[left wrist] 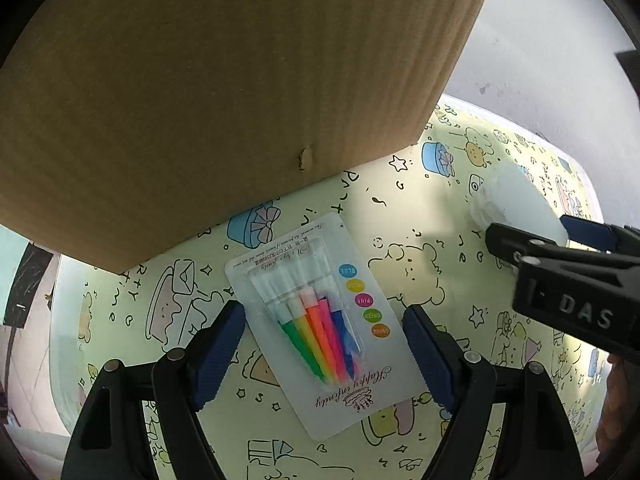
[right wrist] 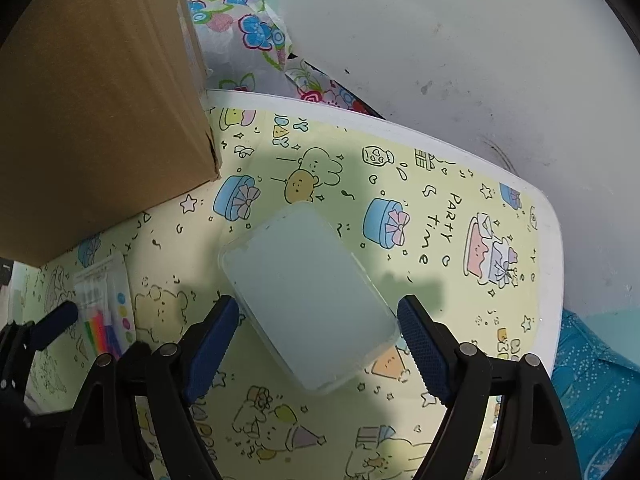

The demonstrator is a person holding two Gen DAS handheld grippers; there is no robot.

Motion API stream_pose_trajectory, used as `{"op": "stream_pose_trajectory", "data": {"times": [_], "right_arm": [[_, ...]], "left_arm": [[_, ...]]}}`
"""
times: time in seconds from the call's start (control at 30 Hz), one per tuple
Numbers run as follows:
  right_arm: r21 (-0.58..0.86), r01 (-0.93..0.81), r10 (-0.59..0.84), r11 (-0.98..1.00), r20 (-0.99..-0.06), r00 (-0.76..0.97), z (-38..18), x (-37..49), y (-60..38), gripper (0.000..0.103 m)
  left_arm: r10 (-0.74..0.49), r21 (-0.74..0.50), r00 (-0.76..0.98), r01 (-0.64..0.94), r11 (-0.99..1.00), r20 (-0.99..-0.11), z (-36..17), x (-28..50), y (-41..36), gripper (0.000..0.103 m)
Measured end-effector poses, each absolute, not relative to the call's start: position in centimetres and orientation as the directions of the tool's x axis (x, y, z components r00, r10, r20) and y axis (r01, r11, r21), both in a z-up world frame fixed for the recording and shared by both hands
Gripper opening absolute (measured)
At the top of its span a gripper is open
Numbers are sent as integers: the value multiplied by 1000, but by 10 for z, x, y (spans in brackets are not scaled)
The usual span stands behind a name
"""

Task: Organize objects
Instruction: 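Lower the left gripper onto the marker pack while the right approaches the clear box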

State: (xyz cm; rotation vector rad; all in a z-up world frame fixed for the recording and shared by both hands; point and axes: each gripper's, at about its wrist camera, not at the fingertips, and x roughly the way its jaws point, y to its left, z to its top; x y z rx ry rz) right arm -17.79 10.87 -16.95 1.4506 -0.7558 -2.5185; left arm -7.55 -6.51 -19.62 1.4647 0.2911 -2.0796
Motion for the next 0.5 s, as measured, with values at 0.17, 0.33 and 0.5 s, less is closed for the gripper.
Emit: {"op": "stream_pose_trajectory", "data": {"times": [0.17, 0.33, 0.5], "right_arm": [[444, -127, -329, -887, -800, -501, -173, -189, 99, 85], [483, -146, -355, -863, -787, -504, -177, -191, 104, 85], [548, -196, -396, -813, -768, -503, -180, -186, 109, 76]], "left_arm": [[-325, 145, -237, 559, -816, -916, -195, -73, -61, 82], [-327, 151, -233, 554, -819, -916, -195, -71, -57, 83], [-327, 154, -231, 552, -819, -916, -194, -69, -53, 83]]}}
